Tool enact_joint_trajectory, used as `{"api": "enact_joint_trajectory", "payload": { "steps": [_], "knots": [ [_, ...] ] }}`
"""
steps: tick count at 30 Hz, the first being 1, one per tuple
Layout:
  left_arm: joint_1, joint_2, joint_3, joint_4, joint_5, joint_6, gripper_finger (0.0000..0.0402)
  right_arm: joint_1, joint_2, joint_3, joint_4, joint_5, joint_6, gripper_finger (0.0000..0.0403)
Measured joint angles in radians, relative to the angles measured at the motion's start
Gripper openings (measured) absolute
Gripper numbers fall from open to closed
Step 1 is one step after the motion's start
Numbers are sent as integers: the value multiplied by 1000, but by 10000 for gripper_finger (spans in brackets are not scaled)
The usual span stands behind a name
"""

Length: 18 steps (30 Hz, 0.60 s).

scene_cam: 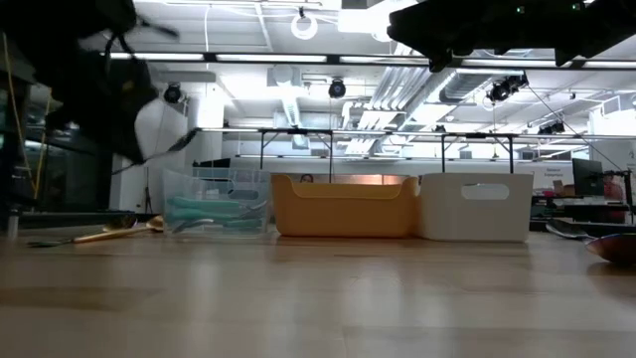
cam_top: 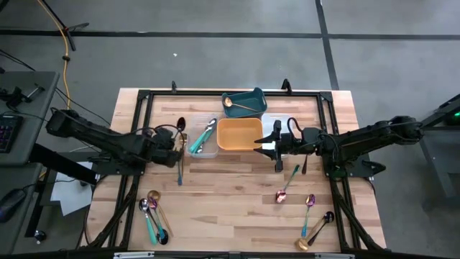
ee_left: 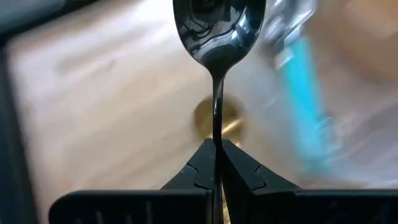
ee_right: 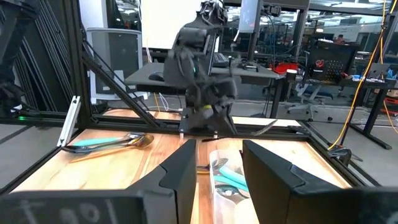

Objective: Sort silverware by color (type)
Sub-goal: Put the silver spoon in the orange bin

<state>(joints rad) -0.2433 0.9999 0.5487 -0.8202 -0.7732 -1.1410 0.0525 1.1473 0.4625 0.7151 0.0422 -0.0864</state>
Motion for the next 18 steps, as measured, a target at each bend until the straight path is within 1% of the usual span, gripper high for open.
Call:
{"api": "enact_joint_trajectory", "payload": {
  "steps": [4,7,9,11,12,14,16,18],
  "knots": [
    [-62,-60,12,139,-113,160,5,0,0,0,-1,0,0,124],
    [-114,-84,13,306,-189,331,5,0,0,0,-2,0,14,124],
    [-144,-82,11,451,-218,485,5,0,0,0,-10,0,31,124],
    [-164,-78,-14,641,-224,654,5,0,0,0,-11,0,43,124],
    [-167,-68,-29,744,-213,736,5,0,0,0,-15,0,47,124],
    [-161,-48,-69,951,-147,882,5,0,0,0,-19,0,62,124],
    [-139,-18,-109,1160,-48,1000,5,0,3,0,-18,-1,71,124],
    [-109,9,-152,1335,55,1076,5,0,8,0,-17,-1,86,124]
  ]
}}
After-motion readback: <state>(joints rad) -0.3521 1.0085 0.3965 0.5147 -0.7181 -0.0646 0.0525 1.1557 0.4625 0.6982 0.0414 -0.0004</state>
